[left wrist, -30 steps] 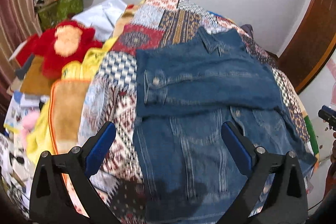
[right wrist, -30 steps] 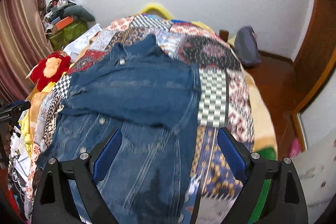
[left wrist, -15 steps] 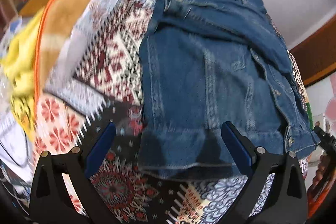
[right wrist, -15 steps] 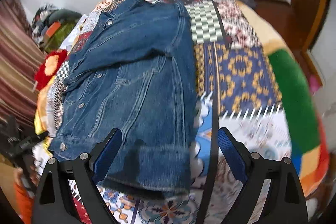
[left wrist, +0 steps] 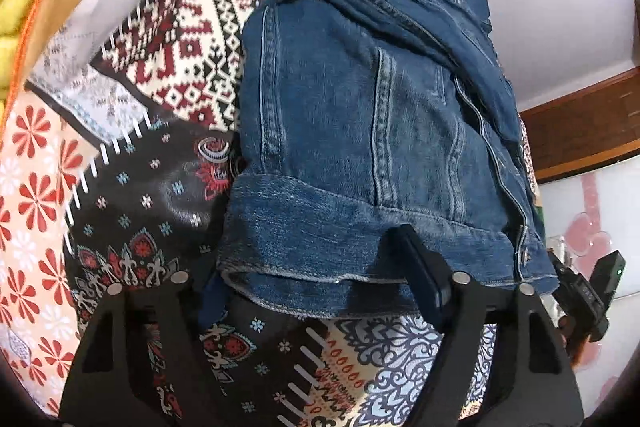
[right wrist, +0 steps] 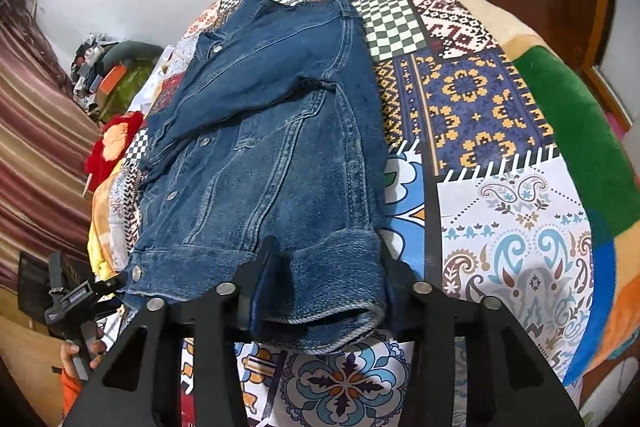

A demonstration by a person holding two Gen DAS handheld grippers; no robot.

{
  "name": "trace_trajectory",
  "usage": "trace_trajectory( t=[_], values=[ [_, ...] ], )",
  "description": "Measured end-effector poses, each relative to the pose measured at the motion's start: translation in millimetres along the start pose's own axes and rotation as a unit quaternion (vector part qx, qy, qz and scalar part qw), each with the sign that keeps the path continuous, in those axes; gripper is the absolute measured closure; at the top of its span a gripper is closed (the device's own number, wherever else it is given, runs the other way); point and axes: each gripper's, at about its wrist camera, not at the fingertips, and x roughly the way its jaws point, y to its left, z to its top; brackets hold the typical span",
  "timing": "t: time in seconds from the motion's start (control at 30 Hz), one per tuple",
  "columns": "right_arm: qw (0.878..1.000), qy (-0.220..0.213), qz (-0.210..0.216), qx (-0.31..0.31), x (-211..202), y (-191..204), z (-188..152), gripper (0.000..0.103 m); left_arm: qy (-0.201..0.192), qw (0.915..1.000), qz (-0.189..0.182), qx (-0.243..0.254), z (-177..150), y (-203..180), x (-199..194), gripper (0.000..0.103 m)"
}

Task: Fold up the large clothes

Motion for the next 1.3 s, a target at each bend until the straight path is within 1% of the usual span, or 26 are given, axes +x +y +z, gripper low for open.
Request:
trace_trajectory(
  t=[0.03, 0.07, 0.1, 0.17, 0.23, 0.27, 0.3, 0.43, 0.53, 0.63, 0.77, 0.87, 1.03, 1.17, 1.3],
  values=[
    [1.0, -0.003, -0.001, -0.002, -0.7, 0.1, -0.8, 0.069, -0.006, 0.9999, 0.003, 0.008, 0.5, -2.4, -0.8, 0.04],
    [1.0, -0.005, 0.0, -0.003, -1.5, 0.3, -0.5, 0.074, -0.012, 0.9998, 0.009, 0.016, 1.1, -5.1, -2.7, 0.049],
    [1.0, -0.008, 0.0, -0.004, -2.6, 0.3, 0.2, 0.081, -0.018, 0.9994, 0.017, 0.024, 1.9, -7.9, -5.0, 0.06],
    [1.0, -0.015, 0.006, -0.004, -5.8, -0.2, 3.8, 0.084, -0.028, 0.9985, 0.031, 0.035, 4.6, -12.4, -8.7, 0.071],
    [1.0, -0.02, 0.011, -0.008, -7.9, 0.7, 7.9, 0.085, -0.037, 0.9979, 0.03, 0.043, 8.7, -15.9, -14.4, 0.08],
    [0.999, -0.027, 0.012, -0.013, -9.3, 2.5, 10.8, 0.086, -0.046, 0.9971, 0.035, 0.05, 10.4, -20.0, -18.5, 0.087],
    [0.999, -0.033, 0.012, -0.015, -10.8, 4.3, 12.7, 0.086, -0.051, 0.9966, 0.034, 0.055, 13.8, -21.6, -21.8, 0.088],
    [0.997, -0.057, 0.017, -0.043, -18.3, 17.3, 29.2, 0.088, -0.082, 0.9934, 0.026, 0.076, 29.7, -36.5, -36.3, 0.09],
    [0.995, -0.07, 0.028, -0.061, -22.1, 26.1, 45.6, 0.088, -0.111, 0.9888, 0.017, 0.099, 46.2, -52.1, -51.7, 0.09],
    [0.993, -0.092, 0.032, -0.067, -26.1, 33.0, 65.1, 0.088, -0.144, 0.9817, 0.013, 0.125, 64.5, -70.9, -67.0, 0.091],
    [0.99, -0.121, 0.042, -0.06, -30.0, 37.4, 92.1, 0.088, -0.173, 0.9734, 0.011, 0.15, 89.3, -90.8, -80.3, 0.091],
    [0.986, -0.142, 0.038, -0.073, -31.7, 45.7, 117.7, 0.088, -0.195, 0.9664, 0.015, 0.167, 112.7, -102.7, -86.8, 0.091],
    [0.98, -0.171, 0.034, -0.093, -29.6, 63.4, 160.4, 0.088, -0.224, 0.9589, 0.019, 0.173, 149.2, -114.2, -88.0, 0.091],
    [0.977, -0.189, 0.035, -0.096, -18.9, 76.5, 198.6, 0.088, -0.243, 0.9536, 0.031, 0.175, 182.4, -120.5, -80.1, 0.091],
    [0.975, -0.195, 0.03, -0.104, 1.5, 92.7, 240.8, 0.088, -0.248, 0.9549, 0.03, 0.161, 219.4, -117.5, -67.0, 0.091]
  ],
)
